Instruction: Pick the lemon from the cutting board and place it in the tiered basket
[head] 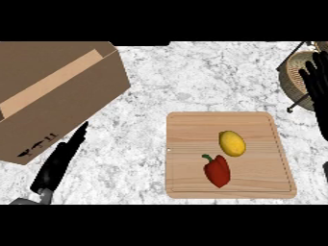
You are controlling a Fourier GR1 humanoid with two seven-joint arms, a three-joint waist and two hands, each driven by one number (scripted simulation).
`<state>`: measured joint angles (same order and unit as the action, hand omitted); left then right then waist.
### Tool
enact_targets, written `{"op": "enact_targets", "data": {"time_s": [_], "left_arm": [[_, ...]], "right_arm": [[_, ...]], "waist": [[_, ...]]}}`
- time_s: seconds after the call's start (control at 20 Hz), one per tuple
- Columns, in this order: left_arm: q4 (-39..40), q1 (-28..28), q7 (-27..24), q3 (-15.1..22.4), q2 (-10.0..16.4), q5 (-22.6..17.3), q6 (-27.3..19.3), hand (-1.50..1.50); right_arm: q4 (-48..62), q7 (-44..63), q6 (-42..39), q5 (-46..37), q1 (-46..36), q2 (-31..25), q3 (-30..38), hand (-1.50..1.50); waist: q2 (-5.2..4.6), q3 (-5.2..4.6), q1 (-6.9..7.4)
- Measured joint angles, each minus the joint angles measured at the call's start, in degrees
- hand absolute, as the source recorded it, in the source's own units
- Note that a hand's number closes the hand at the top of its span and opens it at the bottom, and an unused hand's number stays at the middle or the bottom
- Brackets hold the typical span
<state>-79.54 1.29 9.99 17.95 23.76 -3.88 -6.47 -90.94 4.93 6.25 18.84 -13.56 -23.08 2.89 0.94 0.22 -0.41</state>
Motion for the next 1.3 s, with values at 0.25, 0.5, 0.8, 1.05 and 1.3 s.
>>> {"op": "enact_targets", "data": {"time_s": [0.25, 0.5, 0.8, 1.05, 1.3], "left_arm": [[-0.69, -0.60, -0.84, -4.11, 1.03, -1.92, -1.06, 0.00], [-0.65, -2.33, -1.85, -8.61, 1.31, -5.50, -1.59, 0.00], [-0.07, -3.53, -2.72, -12.21, 2.35, -8.60, -0.13, 0.00], [0.57, -3.46, -3.12, -13.82, 3.28, -9.97, 1.51, 0.00], [1.90, -3.31, -4.30, -14.79, 3.15, -10.15, 2.53, 0.00]], "right_arm": [[6.57, -3.16, -9.98, 10.85, 4.08, 7.43, -1.34, 1.50], [10.53, -10.63, -19.23, 20.53, 8.68, 15.84, 0.31, -1.50], [14.83, -16.80, -20.00, 1.49, 12.08, 6.35, -3.69, -1.50], [16.65, -13.96, -19.25, -12.09, 9.01, -3.34, -8.03, -1.50], [19.01, -8.19, -28.57, -14.35, 1.92, -8.38, -11.85, -1.50]], "waist": [[-1.28, 0.25, 2.23], [-1.29, 0.57, 1.87], [-1.16, -0.17, 1.89], [-1.13, -0.27, 1.99], [-1.08, -0.20, 1.75]]}}
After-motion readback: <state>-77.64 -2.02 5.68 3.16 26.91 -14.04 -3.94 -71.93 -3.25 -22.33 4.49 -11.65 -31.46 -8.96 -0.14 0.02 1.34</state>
